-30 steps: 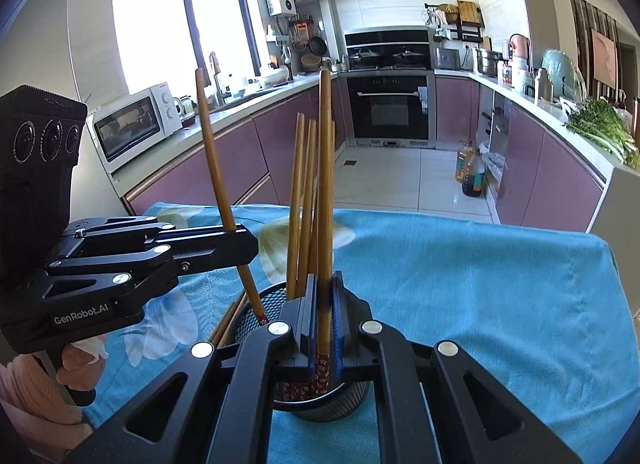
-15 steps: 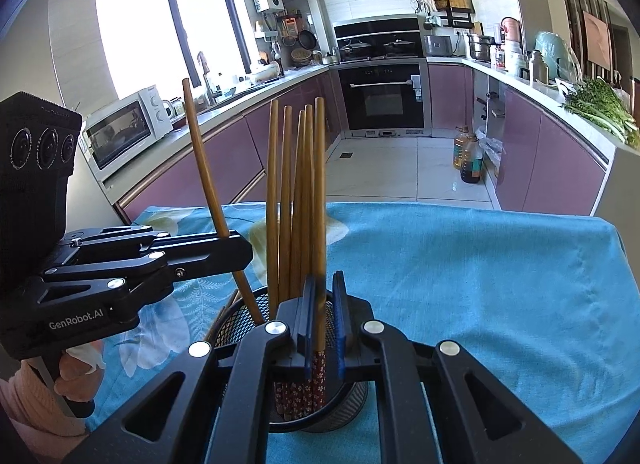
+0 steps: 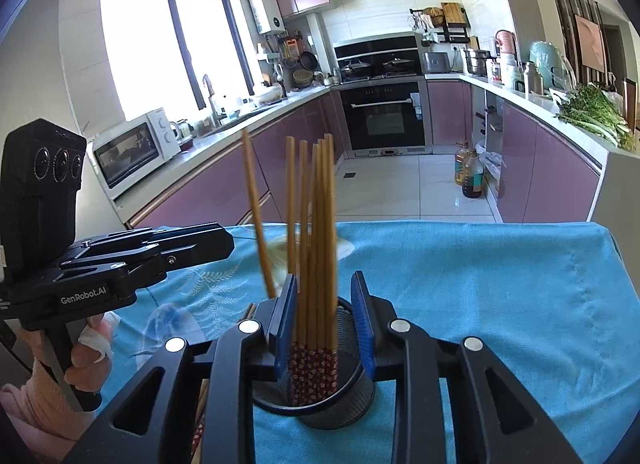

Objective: Organize utensils
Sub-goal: 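Move both open tools back over the remaining chopsticks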

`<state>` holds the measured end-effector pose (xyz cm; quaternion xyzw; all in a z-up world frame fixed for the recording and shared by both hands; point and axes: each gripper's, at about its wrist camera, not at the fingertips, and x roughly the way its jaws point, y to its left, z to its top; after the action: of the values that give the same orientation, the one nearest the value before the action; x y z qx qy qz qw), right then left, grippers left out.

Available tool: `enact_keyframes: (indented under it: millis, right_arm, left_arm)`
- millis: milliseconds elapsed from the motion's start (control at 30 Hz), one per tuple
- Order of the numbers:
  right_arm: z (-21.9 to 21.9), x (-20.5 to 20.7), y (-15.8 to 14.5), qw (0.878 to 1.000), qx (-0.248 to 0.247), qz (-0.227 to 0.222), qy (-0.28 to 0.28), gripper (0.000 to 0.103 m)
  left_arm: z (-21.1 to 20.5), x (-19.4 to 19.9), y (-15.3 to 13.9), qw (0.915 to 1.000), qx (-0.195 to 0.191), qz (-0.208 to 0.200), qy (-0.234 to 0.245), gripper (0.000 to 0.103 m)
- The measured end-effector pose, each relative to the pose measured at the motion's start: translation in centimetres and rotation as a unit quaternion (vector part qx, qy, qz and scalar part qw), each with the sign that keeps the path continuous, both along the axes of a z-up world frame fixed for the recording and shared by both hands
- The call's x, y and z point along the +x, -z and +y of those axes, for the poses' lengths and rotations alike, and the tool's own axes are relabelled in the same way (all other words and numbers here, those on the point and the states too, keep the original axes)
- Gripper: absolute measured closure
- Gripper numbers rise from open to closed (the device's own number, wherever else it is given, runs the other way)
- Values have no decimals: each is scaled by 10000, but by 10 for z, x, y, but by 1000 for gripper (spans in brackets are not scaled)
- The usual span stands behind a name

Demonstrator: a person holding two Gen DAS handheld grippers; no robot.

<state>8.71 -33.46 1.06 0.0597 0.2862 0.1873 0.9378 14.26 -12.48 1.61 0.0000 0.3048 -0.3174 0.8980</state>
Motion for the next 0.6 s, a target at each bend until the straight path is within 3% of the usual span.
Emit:
enact_keyframes:
  millis: [267, 600]
  right_arm:
    - [20, -38, -2, 9966, -14, -168, -810, 67]
    - [70, -37, 56, 9882, -217, 691, -1351, 66]
  left_arm:
    - [38, -42, 8, 9997, 32, -237, -20, 68]
    - [87, -62, 63, 9975, 420, 296, -476, 67]
